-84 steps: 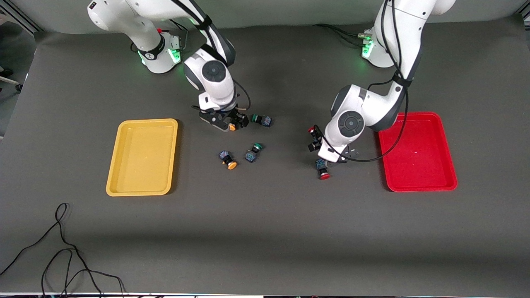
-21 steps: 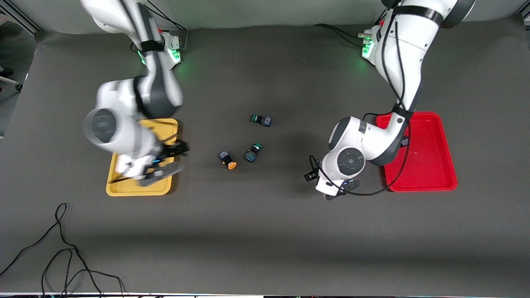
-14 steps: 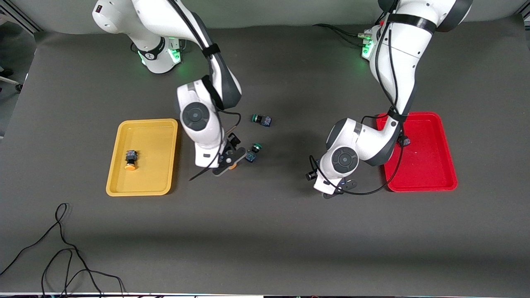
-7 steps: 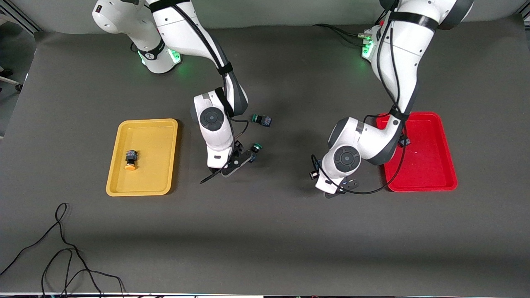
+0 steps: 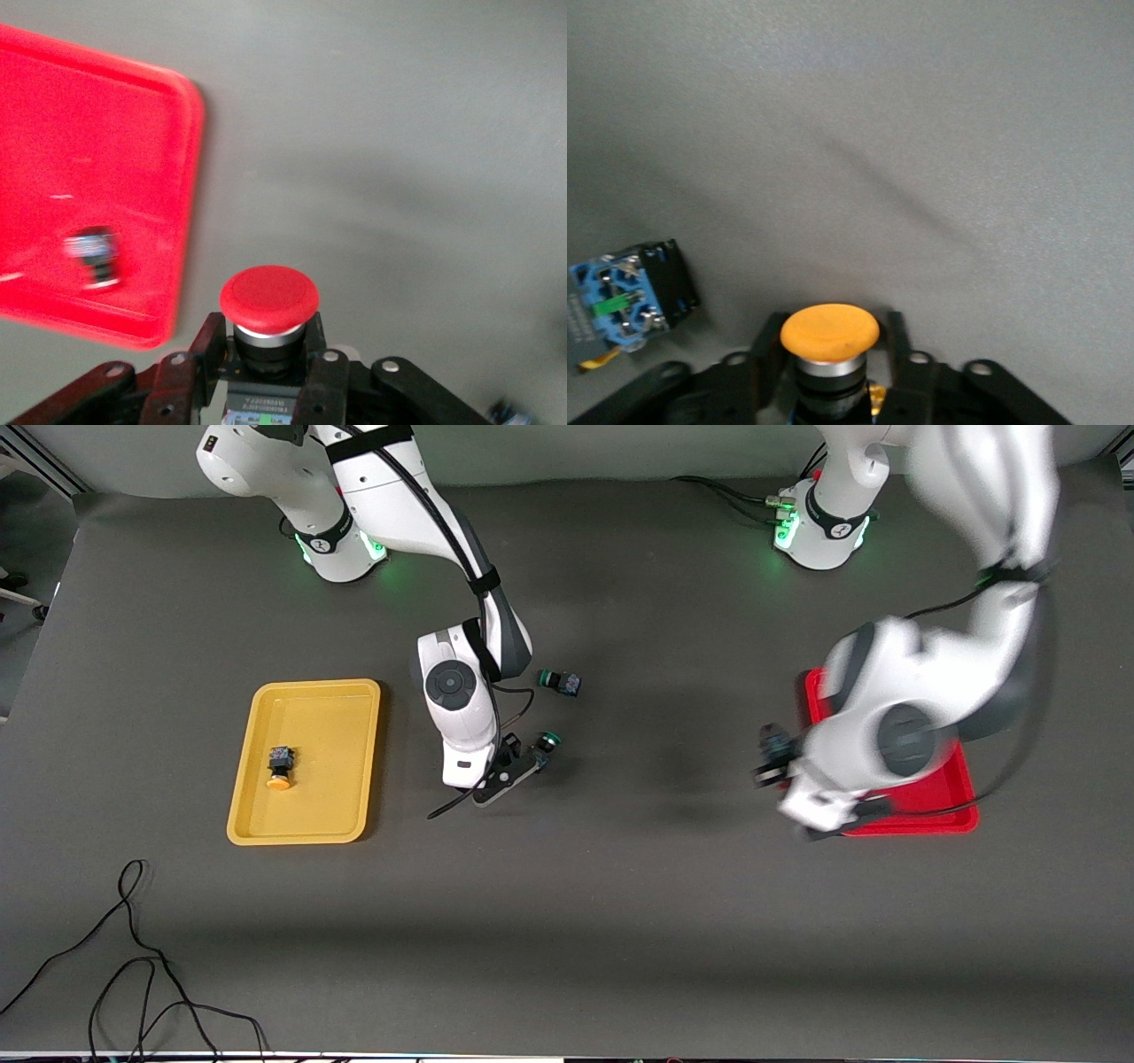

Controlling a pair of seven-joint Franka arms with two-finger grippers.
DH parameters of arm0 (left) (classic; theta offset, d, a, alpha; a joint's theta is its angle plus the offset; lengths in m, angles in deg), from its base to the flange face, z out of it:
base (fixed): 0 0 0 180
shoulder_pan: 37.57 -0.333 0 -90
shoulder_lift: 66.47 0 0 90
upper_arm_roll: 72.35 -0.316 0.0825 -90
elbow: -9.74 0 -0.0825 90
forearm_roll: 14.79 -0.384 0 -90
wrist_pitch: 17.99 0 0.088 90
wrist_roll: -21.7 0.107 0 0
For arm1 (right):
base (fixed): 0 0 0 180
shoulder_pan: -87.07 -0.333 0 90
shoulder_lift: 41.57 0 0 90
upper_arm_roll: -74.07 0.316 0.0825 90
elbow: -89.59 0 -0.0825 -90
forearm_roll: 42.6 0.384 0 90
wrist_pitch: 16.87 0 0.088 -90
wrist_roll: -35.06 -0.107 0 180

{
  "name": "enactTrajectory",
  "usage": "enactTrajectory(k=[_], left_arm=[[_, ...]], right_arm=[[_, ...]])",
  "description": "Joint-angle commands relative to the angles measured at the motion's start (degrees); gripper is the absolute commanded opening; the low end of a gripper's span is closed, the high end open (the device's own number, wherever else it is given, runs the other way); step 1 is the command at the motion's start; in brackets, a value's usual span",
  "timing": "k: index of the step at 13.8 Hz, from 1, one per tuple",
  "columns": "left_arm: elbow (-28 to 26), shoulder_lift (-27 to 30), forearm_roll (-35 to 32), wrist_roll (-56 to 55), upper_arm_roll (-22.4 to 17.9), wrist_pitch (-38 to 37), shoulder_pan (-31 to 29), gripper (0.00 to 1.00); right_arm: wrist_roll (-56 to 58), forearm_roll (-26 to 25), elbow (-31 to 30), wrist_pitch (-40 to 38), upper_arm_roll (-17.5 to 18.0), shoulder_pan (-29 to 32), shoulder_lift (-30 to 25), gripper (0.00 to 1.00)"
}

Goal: Place red and yellow buttons in trays
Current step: 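Carry the yellow button to the yellow tray while the left gripper carries red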

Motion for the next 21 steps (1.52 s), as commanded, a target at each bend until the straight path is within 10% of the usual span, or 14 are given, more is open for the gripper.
enactTrajectory(k=[1, 8, 18, 19, 21], left_arm=[[-5.5, 9.6, -0.8, 15.1, 0.4, -5.7, -9.4, 0.00], [-30.1, 20.0, -6.9, 32.4, 0.2, 13.7, -22.3, 0.00], [-37.3, 1.3, -7.2, 32.5, 0.2, 44.0, -24.5, 0.00], [-37.3, 0.2, -7.2, 32.5, 0.2, 45.1, -24.6, 0.06], [-36.6, -0.2, -7.2, 32.5, 0.2, 45.3, -24.6, 0.84]], right_arm=[[-0.7, 1.3, 1.6, -5.2, -0.5, 0.8, -2.7, 0.12], [-15.8, -0.4, 14.4, -32.9, -7.1, 1.2, -8.8, 0.07], [-6.2, -0.8, 4.1, -38.6, -29.1, 3.2, -12.1, 0.07], [-4.9, -0.5, 1.3, -35.2, -29.0, 4.3, -11.7, 0.07], [-1.5, 2.0, -3.7, -28.4, -28.2, 6.0, -9.2, 0.07]])
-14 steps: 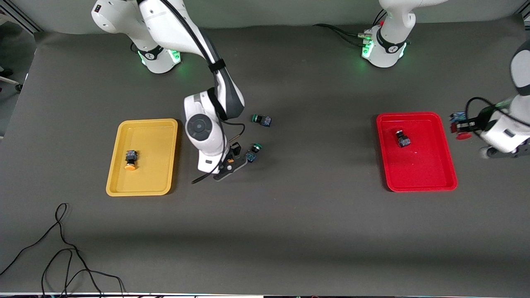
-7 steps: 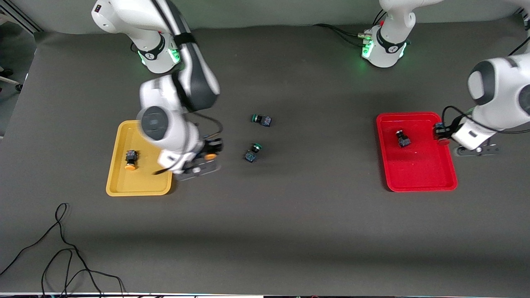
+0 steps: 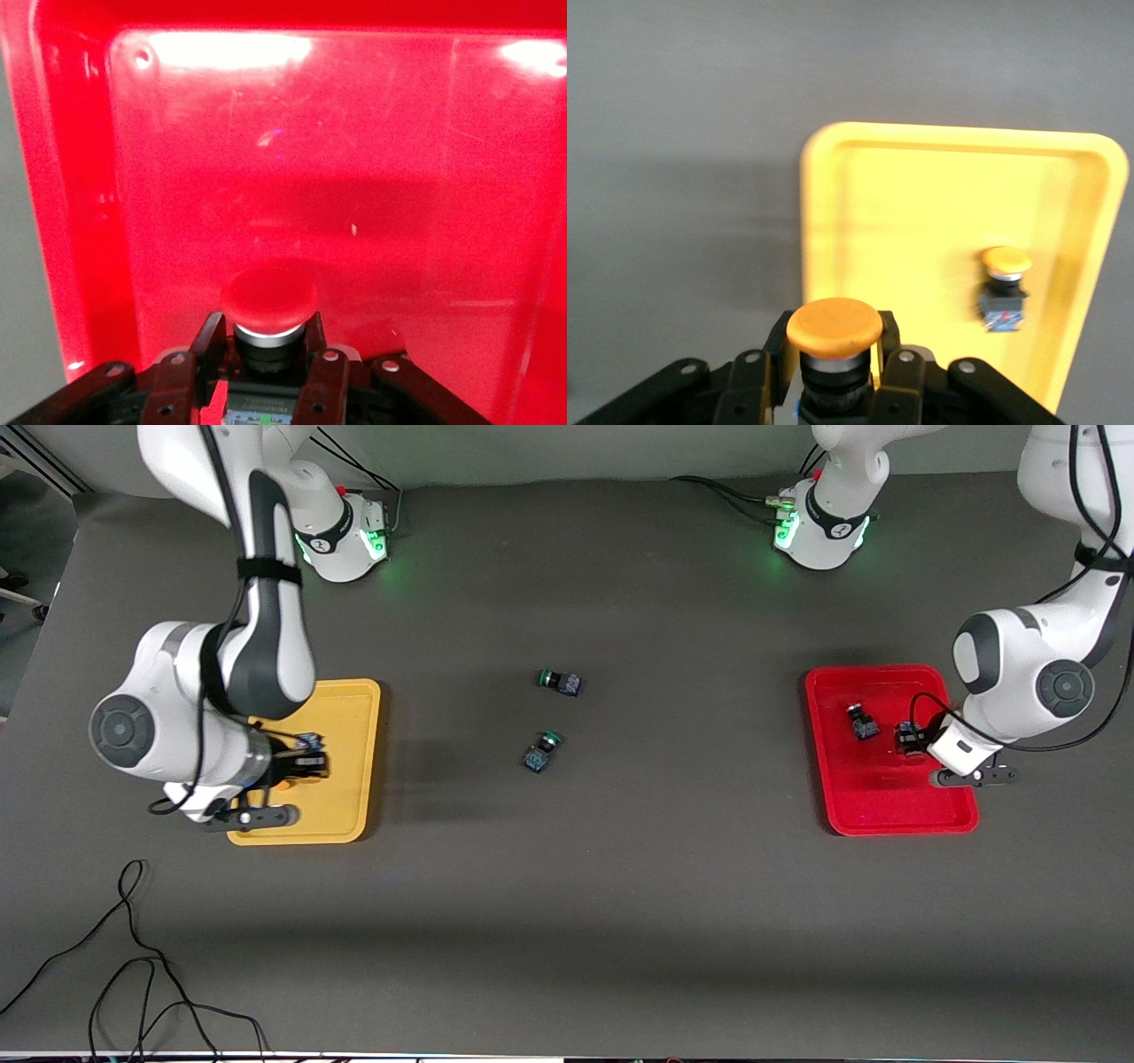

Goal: Place red and yellow buttons in trays
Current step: 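Lower and release the yellow button in the tray while the left gripper releases red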

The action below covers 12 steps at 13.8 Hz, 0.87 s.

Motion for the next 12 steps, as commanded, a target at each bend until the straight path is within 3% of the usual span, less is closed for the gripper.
enactTrajectory(k=[1, 5, 6, 8, 9, 12], left_arm=[[1.5, 1.0, -0.7, 0.6, 0.4, -1.2, -0.6, 0.99], [4.7, 7.0, -0.6, -0.2, 0.7, -10.9, -0.3, 1.00], [6.4, 9.1, -0.6, -0.4, 0.9, -14.7, -0.1, 1.00], [11.3, 12.9, -0.3, -0.6, 1.2, -24.1, 1.0, 1.00], [15.2, 14.2, 0.1, -0.6, 1.3, -30.6, 1.6, 1.00], [28.4, 14.4, 0.2, -0.7, 1.3, -46.2, 3.4, 1.00]], right_arm=[[5.7, 5.3, -6.4, 7.6, 1.8, 0.4, 3.9, 0.07], [9.5, 12.0, -6.5, 8.1, 4.3, 1.4, 11.6, 0.08], [9.5, 12.1, -6.5, 7.9, 4.5, 1.5, 11.6, 0.16], [9.0, 12.1, -6.3, 7.7, 4.4, 1.8, 11.6, 0.95], [8.9, 12.1, -6.3, 7.5, 4.4, 2.0, 11.3, 1.00], [8.8, 10.9, -5.1, 6.9, 3.5, 1.3, 7.7, 1.00]])
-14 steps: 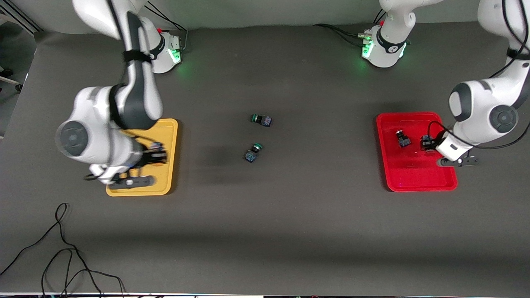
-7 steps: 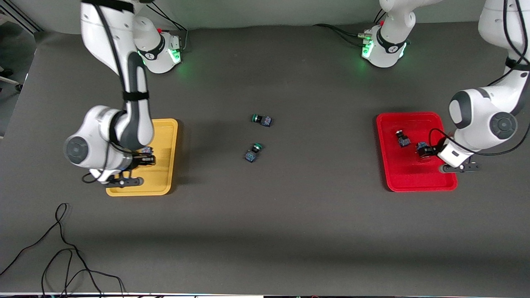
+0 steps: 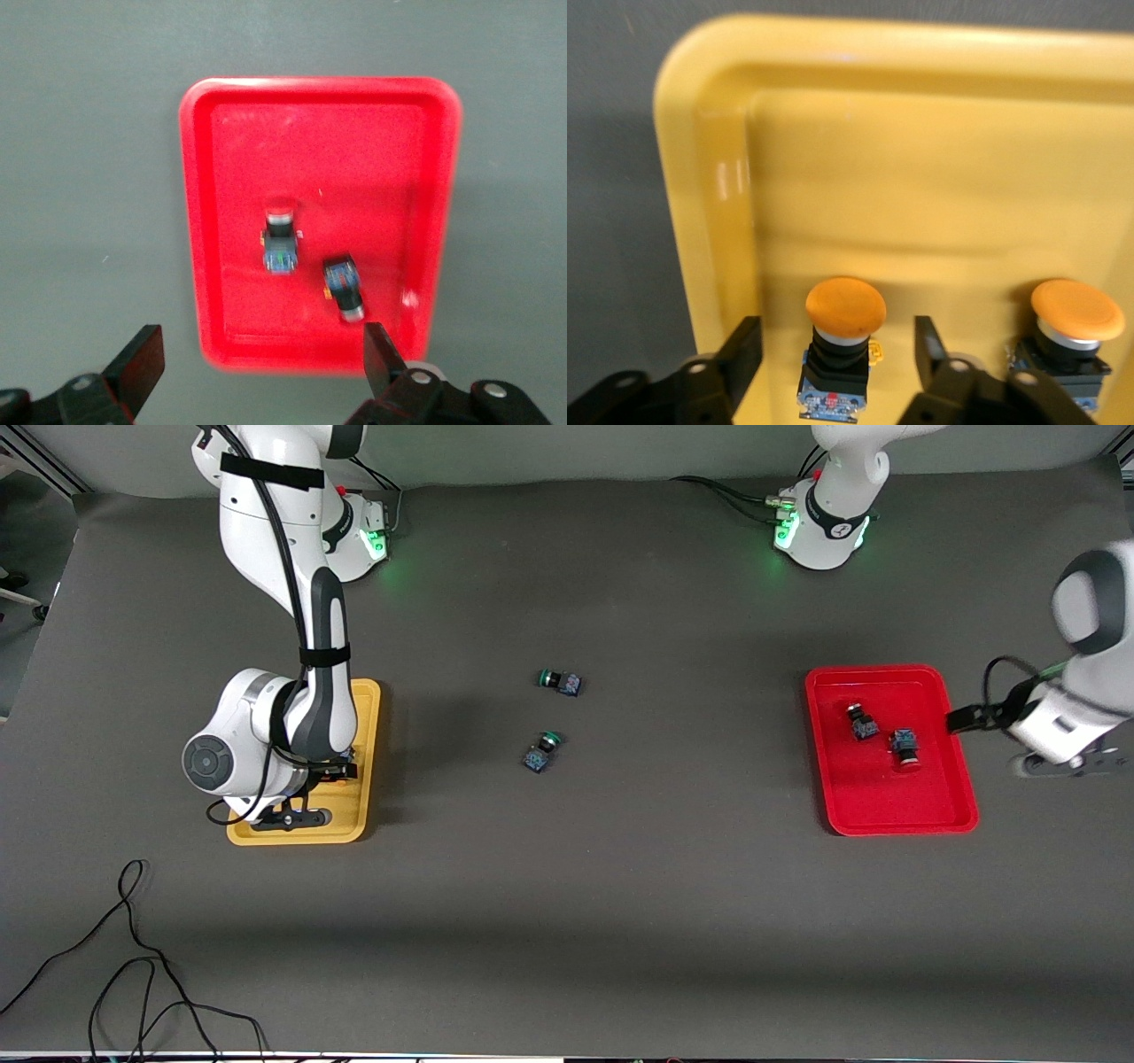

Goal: Place red and yellow buttons in trays
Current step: 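Lower and release the yellow button in the tray while the left gripper releases red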

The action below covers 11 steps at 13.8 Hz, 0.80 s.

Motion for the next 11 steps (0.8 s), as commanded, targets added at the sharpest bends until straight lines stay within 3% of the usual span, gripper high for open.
enactTrajectory(k=[1, 5, 9, 10, 11], left_arm=[[10.5, -0.7, 0.0, -1.2, -0.3, -10.9, 1.8, 1.00], [14.1, 2.8, 0.0, -7.5, 2.5, -13.4, 2.0, 1.00], [4.9, 11.4, 1.4, -9.0, 3.6, -8.6, 2.6, 1.00], [4.9, 11.8, 1.6, -9.1, 2.8, -9.0, 5.4, 1.00], [5.5, 11.6, 1.6, -9.6, -1.9, -9.2, 10.3, 1.00]], right_arm=[[0.9, -1.4, 1.7, -3.3, -2.1, -0.6, -5.3, 1.00], [0.8, -5.7, 9.3, -13.2, -7.6, -1.6, -8.0, 1.00], [-3.5, -5.8, 12.5, -22.3, -20.7, -12.4, -8.1, 1.00], [-5.1, -5.8, 12.8, -23.4, -23.9, -15.4, -8.1, 1.00], [-6.9, -6.0, 14.0, -24.5, -26.0, -17.5, -8.1, 1.00]])
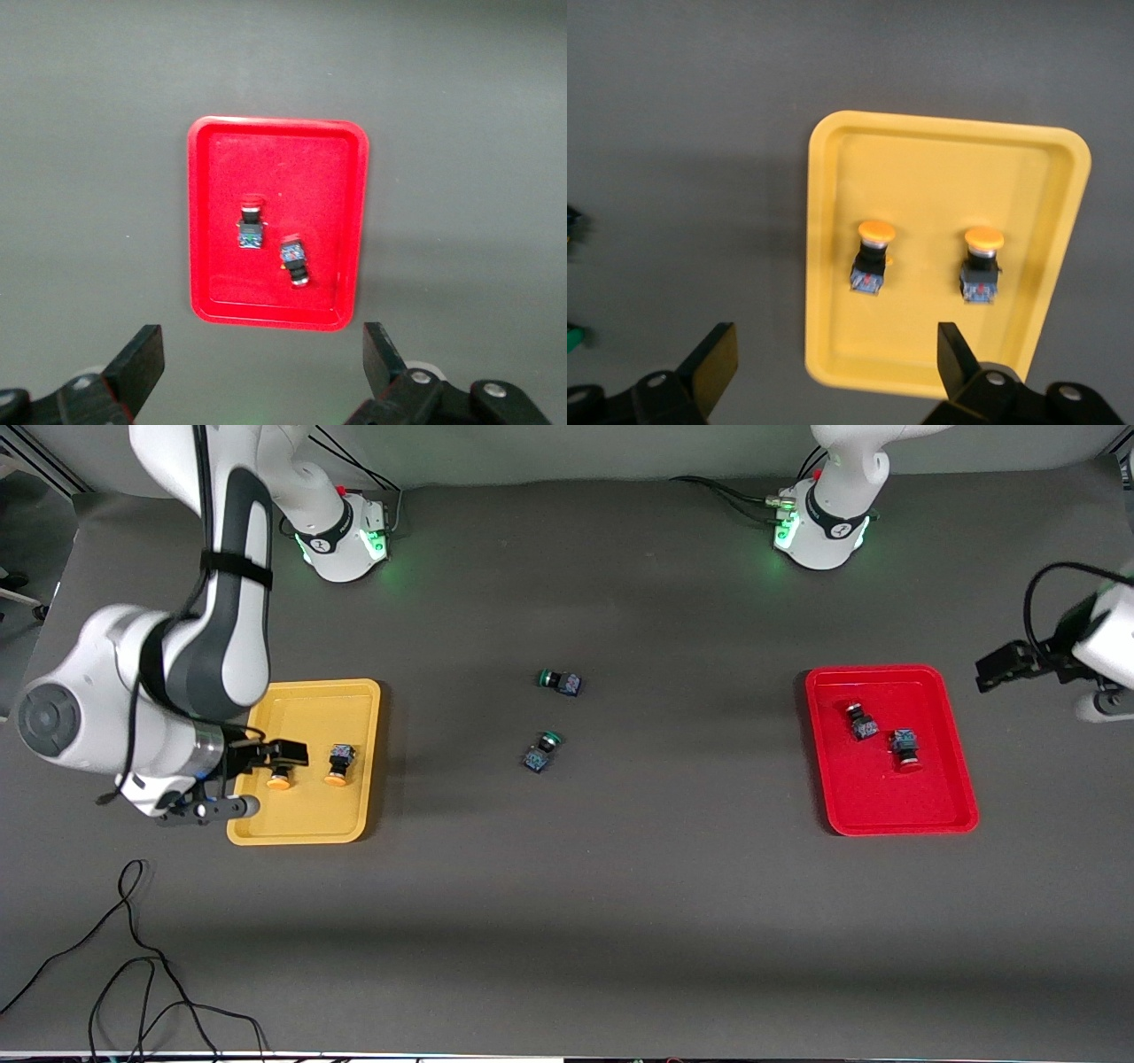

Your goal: Place red and yellow buttons in trays

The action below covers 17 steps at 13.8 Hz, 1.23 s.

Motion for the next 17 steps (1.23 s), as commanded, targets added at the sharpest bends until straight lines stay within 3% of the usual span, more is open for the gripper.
enactTrajectory(k=[1, 4, 6, 7, 8, 11, 17], left_arm=[[-3.5, 3.5, 0.3, -2.0, -10.7, 1.5, 11.7, 1.00], [-2.9, 2.8, -0.3, -2.3, -10.4, 1.3, 11.4, 1.00], [-2.7, 2.9, -0.3, -1.8, -5.2, 0.0, 5.1, 1.00], [-2.6, 2.9, -0.3, -1.7, -2.5, -0.1, 2.3, 1.00], [-2.6, 3.0, -0.2, -1.7, -2.3, -0.2, 2.0, 1.00], [-1.8, 2.8, -0.3, -1.3, -2.3, -0.2, 1.9, 1.00], [-1.0, 2.0, -0.3, -1.3, -2.3, -0.3, 1.6, 1.00]], right_arm=[[-6.0, -2.1, 3.3, -4.4, -5.5, -6.1, 0.0, 1.00], [-10.0, -5.4, 9.8, -10.0, -5.5, -6.0, -1.6, 1.00], [-14.3, -11.0, 10.8, -10.4, -2.5, -5.4, -7.0, 1.00], [-17.6, -15.1, 10.7, -10.3, 2.4, -3.6, -11.7, 1.00], [-21.4, -20.0, 10.7, -10.2, 8.6, 0.5, -16.3, 1.00], [-27.7, -29.8, 9.3, -10.0, 32.6, 18.9, -25.9, 1.00], [-27.1, -32.6, 7.4, -10.3, 63.0, 51.3, -32.4, 1.00]])
